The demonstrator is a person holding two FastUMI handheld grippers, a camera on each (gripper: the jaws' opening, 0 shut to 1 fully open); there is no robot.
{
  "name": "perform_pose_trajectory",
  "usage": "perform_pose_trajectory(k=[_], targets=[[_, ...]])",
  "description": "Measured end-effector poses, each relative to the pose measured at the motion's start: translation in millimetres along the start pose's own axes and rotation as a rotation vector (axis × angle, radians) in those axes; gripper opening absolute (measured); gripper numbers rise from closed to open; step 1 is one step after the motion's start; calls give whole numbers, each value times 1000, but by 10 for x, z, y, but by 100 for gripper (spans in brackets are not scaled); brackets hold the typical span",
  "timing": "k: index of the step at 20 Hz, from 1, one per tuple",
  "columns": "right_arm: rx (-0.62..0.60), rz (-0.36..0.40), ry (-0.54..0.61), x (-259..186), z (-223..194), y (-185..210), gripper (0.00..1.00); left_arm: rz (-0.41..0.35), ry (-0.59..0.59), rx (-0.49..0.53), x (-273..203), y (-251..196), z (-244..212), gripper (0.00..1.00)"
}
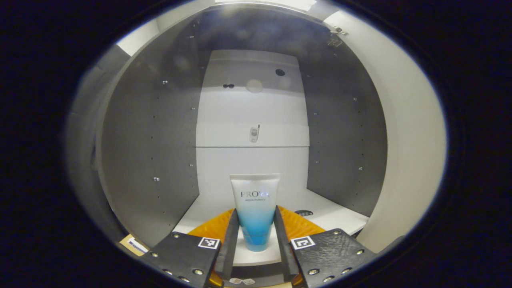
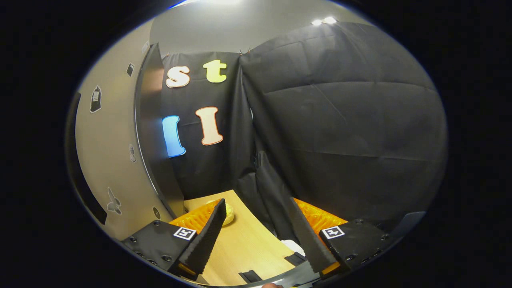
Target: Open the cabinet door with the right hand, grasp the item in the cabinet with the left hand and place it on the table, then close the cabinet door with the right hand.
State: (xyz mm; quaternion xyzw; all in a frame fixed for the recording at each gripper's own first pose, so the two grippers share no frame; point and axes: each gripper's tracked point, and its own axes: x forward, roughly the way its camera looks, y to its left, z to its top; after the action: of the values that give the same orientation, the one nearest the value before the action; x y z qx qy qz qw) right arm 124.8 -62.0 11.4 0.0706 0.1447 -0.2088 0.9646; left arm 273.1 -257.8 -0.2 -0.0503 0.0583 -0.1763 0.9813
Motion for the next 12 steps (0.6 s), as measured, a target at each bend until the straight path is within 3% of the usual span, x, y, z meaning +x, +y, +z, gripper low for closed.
perform_pose_trajectory(k=[12], targets=[[-5,144,-15,-11,25,63,98,66,-92,-9,-368,74,177,49]])
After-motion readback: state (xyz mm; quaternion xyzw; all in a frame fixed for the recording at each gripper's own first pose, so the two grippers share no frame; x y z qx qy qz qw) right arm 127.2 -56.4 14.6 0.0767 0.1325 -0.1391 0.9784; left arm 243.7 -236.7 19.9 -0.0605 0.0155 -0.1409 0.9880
